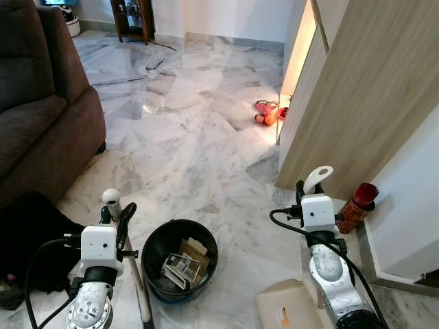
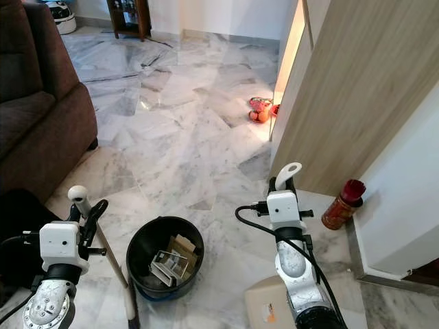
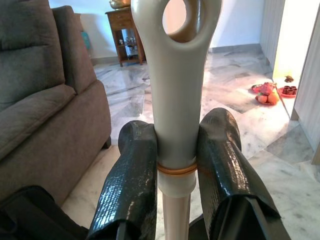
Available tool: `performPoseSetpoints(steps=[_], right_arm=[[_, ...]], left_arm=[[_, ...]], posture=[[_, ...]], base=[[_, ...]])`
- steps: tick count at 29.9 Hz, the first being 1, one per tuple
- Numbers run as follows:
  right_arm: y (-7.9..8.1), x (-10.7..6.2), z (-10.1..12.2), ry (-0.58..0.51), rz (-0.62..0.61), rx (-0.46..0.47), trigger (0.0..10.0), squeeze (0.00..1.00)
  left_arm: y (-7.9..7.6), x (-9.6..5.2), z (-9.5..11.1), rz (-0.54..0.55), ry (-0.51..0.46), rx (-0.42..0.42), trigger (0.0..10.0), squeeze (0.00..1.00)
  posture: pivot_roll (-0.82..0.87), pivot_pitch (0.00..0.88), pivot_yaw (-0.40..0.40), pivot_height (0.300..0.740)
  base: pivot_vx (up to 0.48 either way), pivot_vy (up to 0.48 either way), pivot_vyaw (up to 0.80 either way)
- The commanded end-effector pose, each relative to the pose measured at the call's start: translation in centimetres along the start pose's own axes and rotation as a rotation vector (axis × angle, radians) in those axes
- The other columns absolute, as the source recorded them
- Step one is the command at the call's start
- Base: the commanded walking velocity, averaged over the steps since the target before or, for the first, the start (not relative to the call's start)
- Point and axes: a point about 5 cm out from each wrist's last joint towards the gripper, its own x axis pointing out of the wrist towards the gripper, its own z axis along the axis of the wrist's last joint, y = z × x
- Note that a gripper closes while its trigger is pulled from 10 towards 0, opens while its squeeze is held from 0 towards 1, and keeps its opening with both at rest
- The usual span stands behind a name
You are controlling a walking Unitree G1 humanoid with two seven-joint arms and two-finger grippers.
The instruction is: Sweep floor
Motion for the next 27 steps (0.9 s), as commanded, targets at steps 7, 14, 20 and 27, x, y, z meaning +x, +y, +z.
performPoseSetpoints(steps=[7,14,20,27], right_arm=[[0.21,0.41,0.09,0.016,-0.022,0.100,10.0,0.00],[0.36,0.48,-0.15,0.036,-0.033,0.150,10.0,0.00],[0.37,0.61,-0.15,0.038,-0.031,0.155,10.0,0.00],[0.45,0.78,-0.11,0.041,-0.032,0.161,10.0,0.00]], left_arm=[[-0.32,0.30,0.40,-0.019,-0.014,-0.011,10.0,0.00],[-0.50,0.44,0.50,-0.018,-0.018,-0.016,10.0,0.00],[-0.38,0.50,0.40,-0.018,-0.011,-0.008,10.0,0.00],[-0.50,0.72,0.30,-0.024,-0.006,0.003,10.0,0.00]], posture=[[0.16,0.091,-0.035,0.740],[0.16,0.101,-0.032,0.740],[0.16,0.105,-0.031,0.740],[0.16,0.104,-0.025,0.740]], base=[[0.000,0.000,0.00],[0.000,0.000,0.00],[0.000,0.000,0.00],[0.000,0.000,0.00]])
